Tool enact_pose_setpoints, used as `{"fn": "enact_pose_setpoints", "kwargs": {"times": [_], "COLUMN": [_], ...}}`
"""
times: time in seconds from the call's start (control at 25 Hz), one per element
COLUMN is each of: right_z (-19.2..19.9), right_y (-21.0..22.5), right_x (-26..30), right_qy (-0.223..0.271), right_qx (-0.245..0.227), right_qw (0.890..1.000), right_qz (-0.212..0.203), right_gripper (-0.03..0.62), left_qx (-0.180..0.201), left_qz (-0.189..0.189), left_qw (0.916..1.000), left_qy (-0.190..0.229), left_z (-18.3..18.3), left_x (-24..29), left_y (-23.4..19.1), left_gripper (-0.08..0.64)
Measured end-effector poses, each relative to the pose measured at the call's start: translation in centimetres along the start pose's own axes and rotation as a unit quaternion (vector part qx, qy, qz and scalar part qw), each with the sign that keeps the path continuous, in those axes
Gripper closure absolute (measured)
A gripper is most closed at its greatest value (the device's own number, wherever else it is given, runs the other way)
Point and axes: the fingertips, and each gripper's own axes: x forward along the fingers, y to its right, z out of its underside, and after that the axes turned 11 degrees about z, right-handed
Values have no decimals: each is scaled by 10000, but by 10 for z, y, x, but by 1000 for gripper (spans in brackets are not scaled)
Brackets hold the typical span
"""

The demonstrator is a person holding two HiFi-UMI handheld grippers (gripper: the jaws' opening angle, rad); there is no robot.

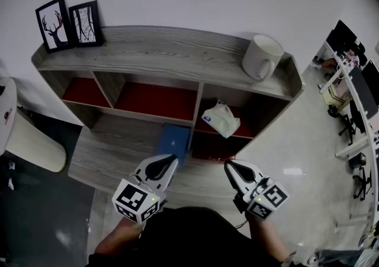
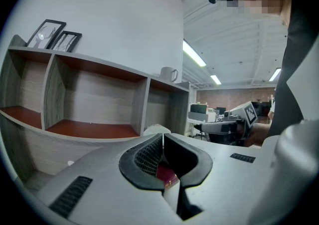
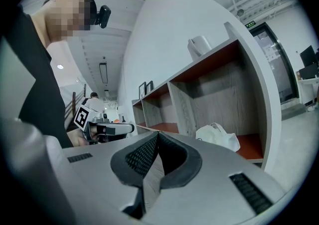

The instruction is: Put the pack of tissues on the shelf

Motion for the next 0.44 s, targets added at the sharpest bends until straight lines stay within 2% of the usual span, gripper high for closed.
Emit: {"fn": "enact_pose_setpoints", "kwargs": {"times": [0.44], "right_z": [0], "right_y": [2], "right_x": [-1], "right_qy": [-12], "right_qx": [7], "right_qw": [10000], "right_qz": [-39], "right_gripper": [575], "left_qx": [-15], "left_qz": [-10], "left_qw": [10000], "left_qy": [-13], "left_z": [0], "left_x": [3], "left_y": [1], "left_gripper": [538]}}
